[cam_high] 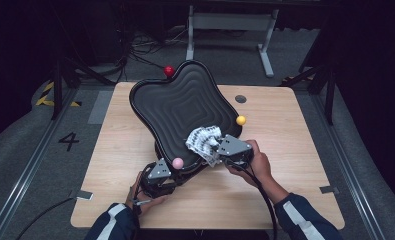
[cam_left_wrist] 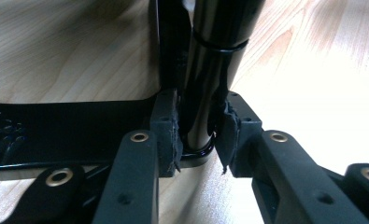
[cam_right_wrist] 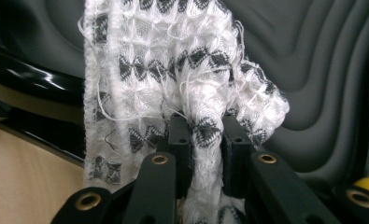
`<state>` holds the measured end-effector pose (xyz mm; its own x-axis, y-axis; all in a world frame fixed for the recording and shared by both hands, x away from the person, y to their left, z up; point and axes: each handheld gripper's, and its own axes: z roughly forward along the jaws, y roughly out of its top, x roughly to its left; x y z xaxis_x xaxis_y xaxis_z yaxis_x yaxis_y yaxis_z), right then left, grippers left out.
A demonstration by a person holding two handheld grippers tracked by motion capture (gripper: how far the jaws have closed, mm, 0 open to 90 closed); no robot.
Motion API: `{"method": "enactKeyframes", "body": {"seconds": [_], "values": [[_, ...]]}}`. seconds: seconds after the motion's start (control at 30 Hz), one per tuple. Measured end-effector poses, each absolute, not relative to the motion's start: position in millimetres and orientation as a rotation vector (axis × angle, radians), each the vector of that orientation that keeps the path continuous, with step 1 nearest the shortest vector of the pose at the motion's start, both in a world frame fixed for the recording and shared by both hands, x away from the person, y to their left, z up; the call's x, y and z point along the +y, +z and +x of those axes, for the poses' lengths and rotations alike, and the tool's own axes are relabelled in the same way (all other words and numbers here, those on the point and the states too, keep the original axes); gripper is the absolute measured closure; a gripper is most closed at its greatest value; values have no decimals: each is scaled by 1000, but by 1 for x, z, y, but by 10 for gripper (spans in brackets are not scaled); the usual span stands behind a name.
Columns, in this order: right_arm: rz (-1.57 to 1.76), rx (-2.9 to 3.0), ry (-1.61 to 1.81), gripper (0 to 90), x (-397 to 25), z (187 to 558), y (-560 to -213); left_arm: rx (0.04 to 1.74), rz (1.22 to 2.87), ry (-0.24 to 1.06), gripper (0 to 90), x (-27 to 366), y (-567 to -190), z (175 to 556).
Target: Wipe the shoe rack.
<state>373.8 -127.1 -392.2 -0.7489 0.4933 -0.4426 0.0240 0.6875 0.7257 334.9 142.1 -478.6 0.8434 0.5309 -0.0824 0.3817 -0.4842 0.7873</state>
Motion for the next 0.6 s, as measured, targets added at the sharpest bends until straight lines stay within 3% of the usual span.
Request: {"method": "enactKeyframes", "body": {"seconds": [0.4, 0.6], "values": [[293, 2333, 986, 788, -112, 350, -391, 661, 2136, 230, 677, 139, -479, 334], [341, 2300, 951, 782, -119, 361, -396, 658, 2136, 225, 678, 140, -479, 335]]}}
